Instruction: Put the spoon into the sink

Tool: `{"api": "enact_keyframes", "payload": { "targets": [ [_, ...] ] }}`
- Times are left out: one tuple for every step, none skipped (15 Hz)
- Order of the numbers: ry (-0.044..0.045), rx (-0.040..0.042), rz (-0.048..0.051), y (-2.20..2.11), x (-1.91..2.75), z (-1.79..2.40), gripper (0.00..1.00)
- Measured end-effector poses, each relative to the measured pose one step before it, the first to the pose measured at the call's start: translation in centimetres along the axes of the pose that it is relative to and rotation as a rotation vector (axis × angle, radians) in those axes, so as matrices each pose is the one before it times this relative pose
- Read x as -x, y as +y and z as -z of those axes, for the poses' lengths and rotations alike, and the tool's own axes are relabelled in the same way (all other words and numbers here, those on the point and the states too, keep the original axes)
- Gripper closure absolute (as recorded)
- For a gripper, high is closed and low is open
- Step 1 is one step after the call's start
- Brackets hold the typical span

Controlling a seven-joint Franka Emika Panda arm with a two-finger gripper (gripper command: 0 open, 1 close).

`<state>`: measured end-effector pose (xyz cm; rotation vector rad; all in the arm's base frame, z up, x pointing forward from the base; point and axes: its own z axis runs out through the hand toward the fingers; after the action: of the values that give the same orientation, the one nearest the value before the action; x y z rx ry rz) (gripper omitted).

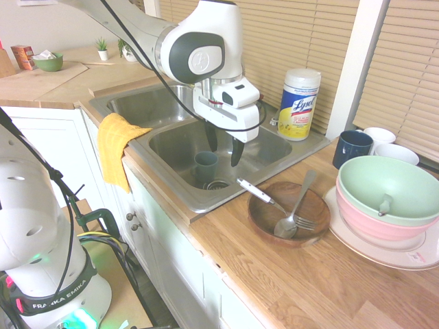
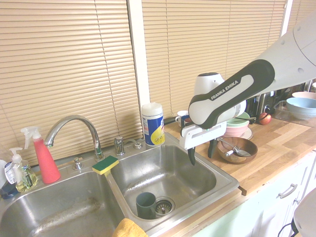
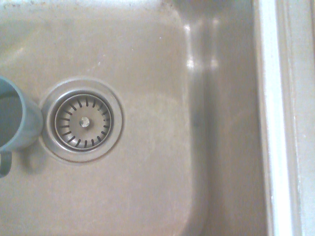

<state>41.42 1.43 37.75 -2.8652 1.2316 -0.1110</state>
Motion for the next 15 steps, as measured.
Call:
{"api": "enact_keyframes", "payload": {
  "targets": [
    [-0.00103, 0.00109, -0.00150, -0.036, -0.002, -0.061, 0.00],
    [0.00027, 0.00477, 0.00051, -0.100, -0.013, -0.152, 0.00],
    [0.01475, 0.00619, 0.01351, -0.053, -0.101, 0.016, 0.00],
    [0.03513, 0.00437, 0.02299, -0.050, -0.264, 0.177, 0.00],
    [0.03815, -0.00033, 0.01343, 0.019, -0.357, 0.262, 0.00],
    [0.03419, -0.00565, 0.00505, 0.072, -0.329, 0.289, 0.00],
    [0.02750, -0.00500, -0.00095, 0.171, -0.313, 0.297, 0.00],
    [0.02332, -0.00310, -0.00209, 0.310, -0.312, 0.396, 0.00],
    [0.02197, -0.00534, -0.00382, 0.421, -0.344, 0.399, 0.00],
    [0.02040, -0.00854, -0.00983, 0.542, -0.343, 0.462, 0.00],
    [0.01644, -0.00773, -0.01499, 0.617, -0.380, 0.536, 0.00],
    [0.01274, -0.00572, -0.01629, 0.627, -0.476, 0.535, 0.00],
    [0.01044, -0.00523, -0.01571, 0.859, -0.652, 0.496, 0.00],
    [0.00406, -0.00546, -0.01431, 1.033, -0.712, 0.301, 0.00],
    [-0.00214, -0.00542, -0.00960, 1.156, -0.740, 0.112, 0.00]
  ]
}}
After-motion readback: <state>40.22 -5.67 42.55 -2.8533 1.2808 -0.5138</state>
